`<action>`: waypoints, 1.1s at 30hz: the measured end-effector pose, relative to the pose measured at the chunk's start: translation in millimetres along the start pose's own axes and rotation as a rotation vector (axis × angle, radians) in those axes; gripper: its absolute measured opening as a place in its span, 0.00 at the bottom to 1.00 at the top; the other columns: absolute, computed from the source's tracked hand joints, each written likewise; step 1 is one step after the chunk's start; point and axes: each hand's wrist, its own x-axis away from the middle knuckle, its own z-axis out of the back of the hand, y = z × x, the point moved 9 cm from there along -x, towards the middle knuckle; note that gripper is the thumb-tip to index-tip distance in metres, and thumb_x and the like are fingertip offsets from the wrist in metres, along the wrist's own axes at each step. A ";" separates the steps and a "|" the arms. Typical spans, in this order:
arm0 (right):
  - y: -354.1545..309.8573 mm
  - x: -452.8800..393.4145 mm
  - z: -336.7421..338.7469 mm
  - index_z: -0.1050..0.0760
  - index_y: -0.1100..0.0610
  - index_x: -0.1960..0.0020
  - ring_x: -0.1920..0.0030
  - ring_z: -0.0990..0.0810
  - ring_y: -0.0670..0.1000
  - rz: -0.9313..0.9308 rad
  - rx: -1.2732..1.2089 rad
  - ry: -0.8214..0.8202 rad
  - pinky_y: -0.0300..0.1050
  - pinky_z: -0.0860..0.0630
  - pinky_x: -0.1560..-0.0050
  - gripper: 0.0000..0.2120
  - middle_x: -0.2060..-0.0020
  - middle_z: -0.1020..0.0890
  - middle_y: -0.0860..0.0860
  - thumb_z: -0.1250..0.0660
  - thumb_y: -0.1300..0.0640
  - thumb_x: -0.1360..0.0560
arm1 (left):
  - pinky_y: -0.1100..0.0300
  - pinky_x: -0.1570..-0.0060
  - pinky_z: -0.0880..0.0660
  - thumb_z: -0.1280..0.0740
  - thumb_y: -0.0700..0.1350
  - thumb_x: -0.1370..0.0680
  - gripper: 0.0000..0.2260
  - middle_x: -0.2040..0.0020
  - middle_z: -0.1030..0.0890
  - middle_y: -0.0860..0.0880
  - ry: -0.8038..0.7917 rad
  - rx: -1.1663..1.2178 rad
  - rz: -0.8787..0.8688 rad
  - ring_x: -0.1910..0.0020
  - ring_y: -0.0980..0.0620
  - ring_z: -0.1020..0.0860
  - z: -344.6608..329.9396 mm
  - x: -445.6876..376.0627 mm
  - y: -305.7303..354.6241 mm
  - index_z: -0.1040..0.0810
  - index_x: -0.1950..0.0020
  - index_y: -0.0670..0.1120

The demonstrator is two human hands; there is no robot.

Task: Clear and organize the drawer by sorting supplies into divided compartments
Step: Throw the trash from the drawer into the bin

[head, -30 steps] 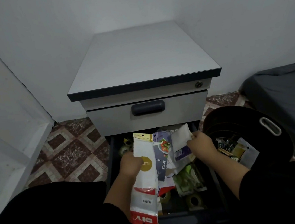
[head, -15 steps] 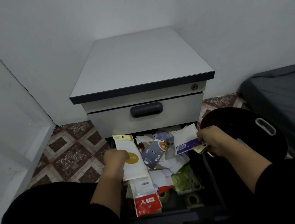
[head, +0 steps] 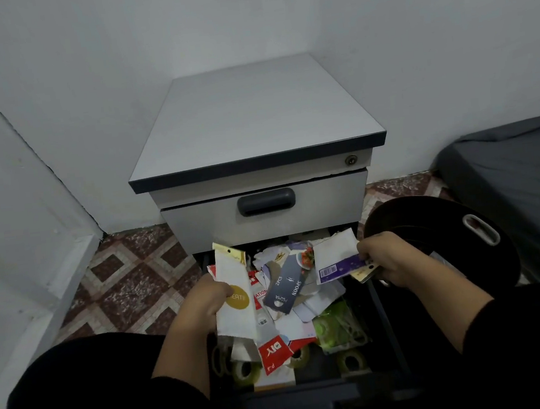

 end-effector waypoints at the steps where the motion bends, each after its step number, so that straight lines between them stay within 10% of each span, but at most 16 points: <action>1: 0.1 0.5 0.6 0.31 0.67 0.56 0.66 0.24 0.58 -0.002 -0.006 -0.001 0.46 0.27 0.69 0.03 0.63 0.27 0.60 0.42 0.72 0.28 | 0.46 0.50 0.24 0.40 0.30 0.22 0.12 0.49 0.22 0.38 -0.009 -0.019 -0.008 0.51 0.38 0.22 3.3 1.0 2.1 0.28 0.39 0.38; 8: -4.9 6.0 8.3 0.31 0.69 0.53 0.62 0.21 0.60 -0.036 -0.017 -0.013 0.47 0.25 0.68 0.05 0.59 0.25 0.63 0.43 0.72 0.28 | 0.42 0.52 0.21 0.36 0.29 0.28 0.14 0.51 0.19 0.35 -0.078 0.051 -0.015 0.53 0.35 0.19 10.1 21.8 20.1 0.25 0.45 0.41; 18: -16.9 2.5 129.9 0.30 0.71 0.44 0.55 0.21 0.64 -0.157 0.306 0.162 0.55 0.21 0.57 0.12 0.49 0.25 0.67 0.41 0.74 0.27 | 0.50 0.54 0.19 0.29 0.33 0.28 0.14 0.50 0.17 0.41 -0.362 -0.040 -0.081 0.54 0.43 0.18 -163.6 55.7 57.2 0.24 0.44 0.39; 26: 4.2 -10.2 174.8 0.34 0.70 0.43 0.65 0.26 0.59 -0.261 0.372 0.262 0.49 0.24 0.74 0.09 0.62 0.29 0.62 0.45 0.72 0.22 | 0.49 0.48 0.21 0.27 0.35 0.31 0.19 0.46 0.20 0.40 -0.340 -0.147 -0.110 0.49 0.42 0.20 -274.3 31.2 65.6 0.25 0.41 0.37; 33: -0.1 -23.4 164.8 0.40 0.66 0.28 0.35 0.32 0.64 -0.294 0.464 0.124 0.55 0.31 0.40 0.25 0.36 0.31 0.64 0.37 0.56 0.20 | 0.57 0.45 0.27 0.35 0.52 0.21 0.20 0.42 0.24 0.42 -0.424 -0.151 -0.168 0.41 0.43 0.25 -313.3 23.5 81.3 0.30 0.35 0.40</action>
